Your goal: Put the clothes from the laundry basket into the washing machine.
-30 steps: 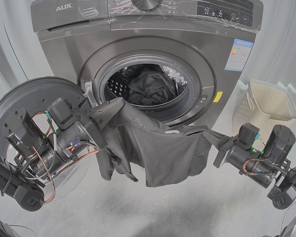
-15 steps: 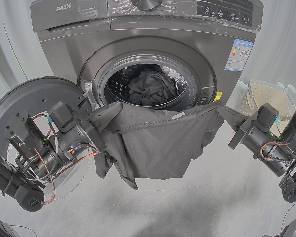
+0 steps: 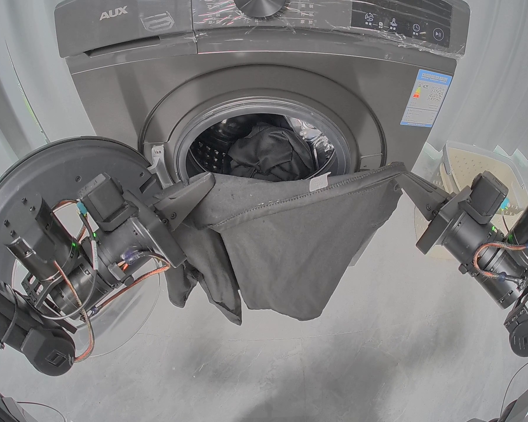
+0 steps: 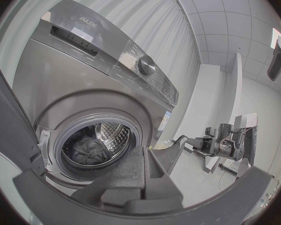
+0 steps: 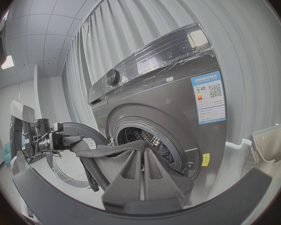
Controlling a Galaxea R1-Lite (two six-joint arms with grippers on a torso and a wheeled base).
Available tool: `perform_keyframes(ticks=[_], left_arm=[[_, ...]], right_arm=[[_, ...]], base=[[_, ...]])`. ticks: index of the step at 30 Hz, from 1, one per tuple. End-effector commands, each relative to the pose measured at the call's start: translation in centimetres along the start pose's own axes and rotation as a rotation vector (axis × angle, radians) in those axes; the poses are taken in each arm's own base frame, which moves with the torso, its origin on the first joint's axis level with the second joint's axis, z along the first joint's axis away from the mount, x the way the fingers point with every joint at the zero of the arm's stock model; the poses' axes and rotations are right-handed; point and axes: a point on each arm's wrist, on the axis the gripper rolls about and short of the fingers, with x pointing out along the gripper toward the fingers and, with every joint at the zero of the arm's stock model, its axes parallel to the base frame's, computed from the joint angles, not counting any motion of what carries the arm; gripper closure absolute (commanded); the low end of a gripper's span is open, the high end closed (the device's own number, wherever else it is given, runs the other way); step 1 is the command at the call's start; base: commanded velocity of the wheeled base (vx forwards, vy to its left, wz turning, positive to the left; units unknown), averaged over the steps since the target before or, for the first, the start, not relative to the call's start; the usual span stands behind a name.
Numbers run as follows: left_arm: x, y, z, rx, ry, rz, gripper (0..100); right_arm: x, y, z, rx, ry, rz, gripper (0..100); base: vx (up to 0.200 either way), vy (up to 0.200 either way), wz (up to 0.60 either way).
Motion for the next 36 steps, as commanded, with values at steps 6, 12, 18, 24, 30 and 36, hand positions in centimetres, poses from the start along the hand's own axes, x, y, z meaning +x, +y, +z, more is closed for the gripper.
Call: perform_keyframes(ticks=[6, 12, 18, 24, 30, 36], left_arm=[[0.2, -0.2, 0.9, 0.009, -0.036, -0.003, 100], [0.2, -0.2, 0.9, 0.01, -0.041, 0.008, 100], [0.4, -0.1, 1.0, 0.011, -0.048, 0.01, 100], [0.7, -0.1, 1.2, 0.014, -0.062, 0.016, 100], [1.2, -0.4, 1.2, 0.01, -0.065, -0.001, 100], [3.0, -1.4, 0.6, -0.005, -0.072, -0.055, 100]], right_arm=[[-0.4, 0.1, 0.8, -0.002, -0.023, 0.002, 100], [-0.5, 0.1, 0.7, -0.002, -0.02, 0.003, 100], [-0.5, 0.1, 0.9, -0.01, -0.023, 0.003, 100], [-0.5, 0.1, 0.9, -0.012, -0.026, 0.004, 100], [-0.3, 0.4, 0.7, 0.004, -0.02, 0.007, 100], [0.2, 1.1, -1.6, 0.04, 0.065, 0.032, 100]], base=[[0.0, 0.0, 0.0], [0.0, 0.0, 0.0], [0.0, 0.0, 0.0], [0.0, 0.0, 0.0], [0.0, 0.0, 0.0], [0.0, 0.0, 0.0]])
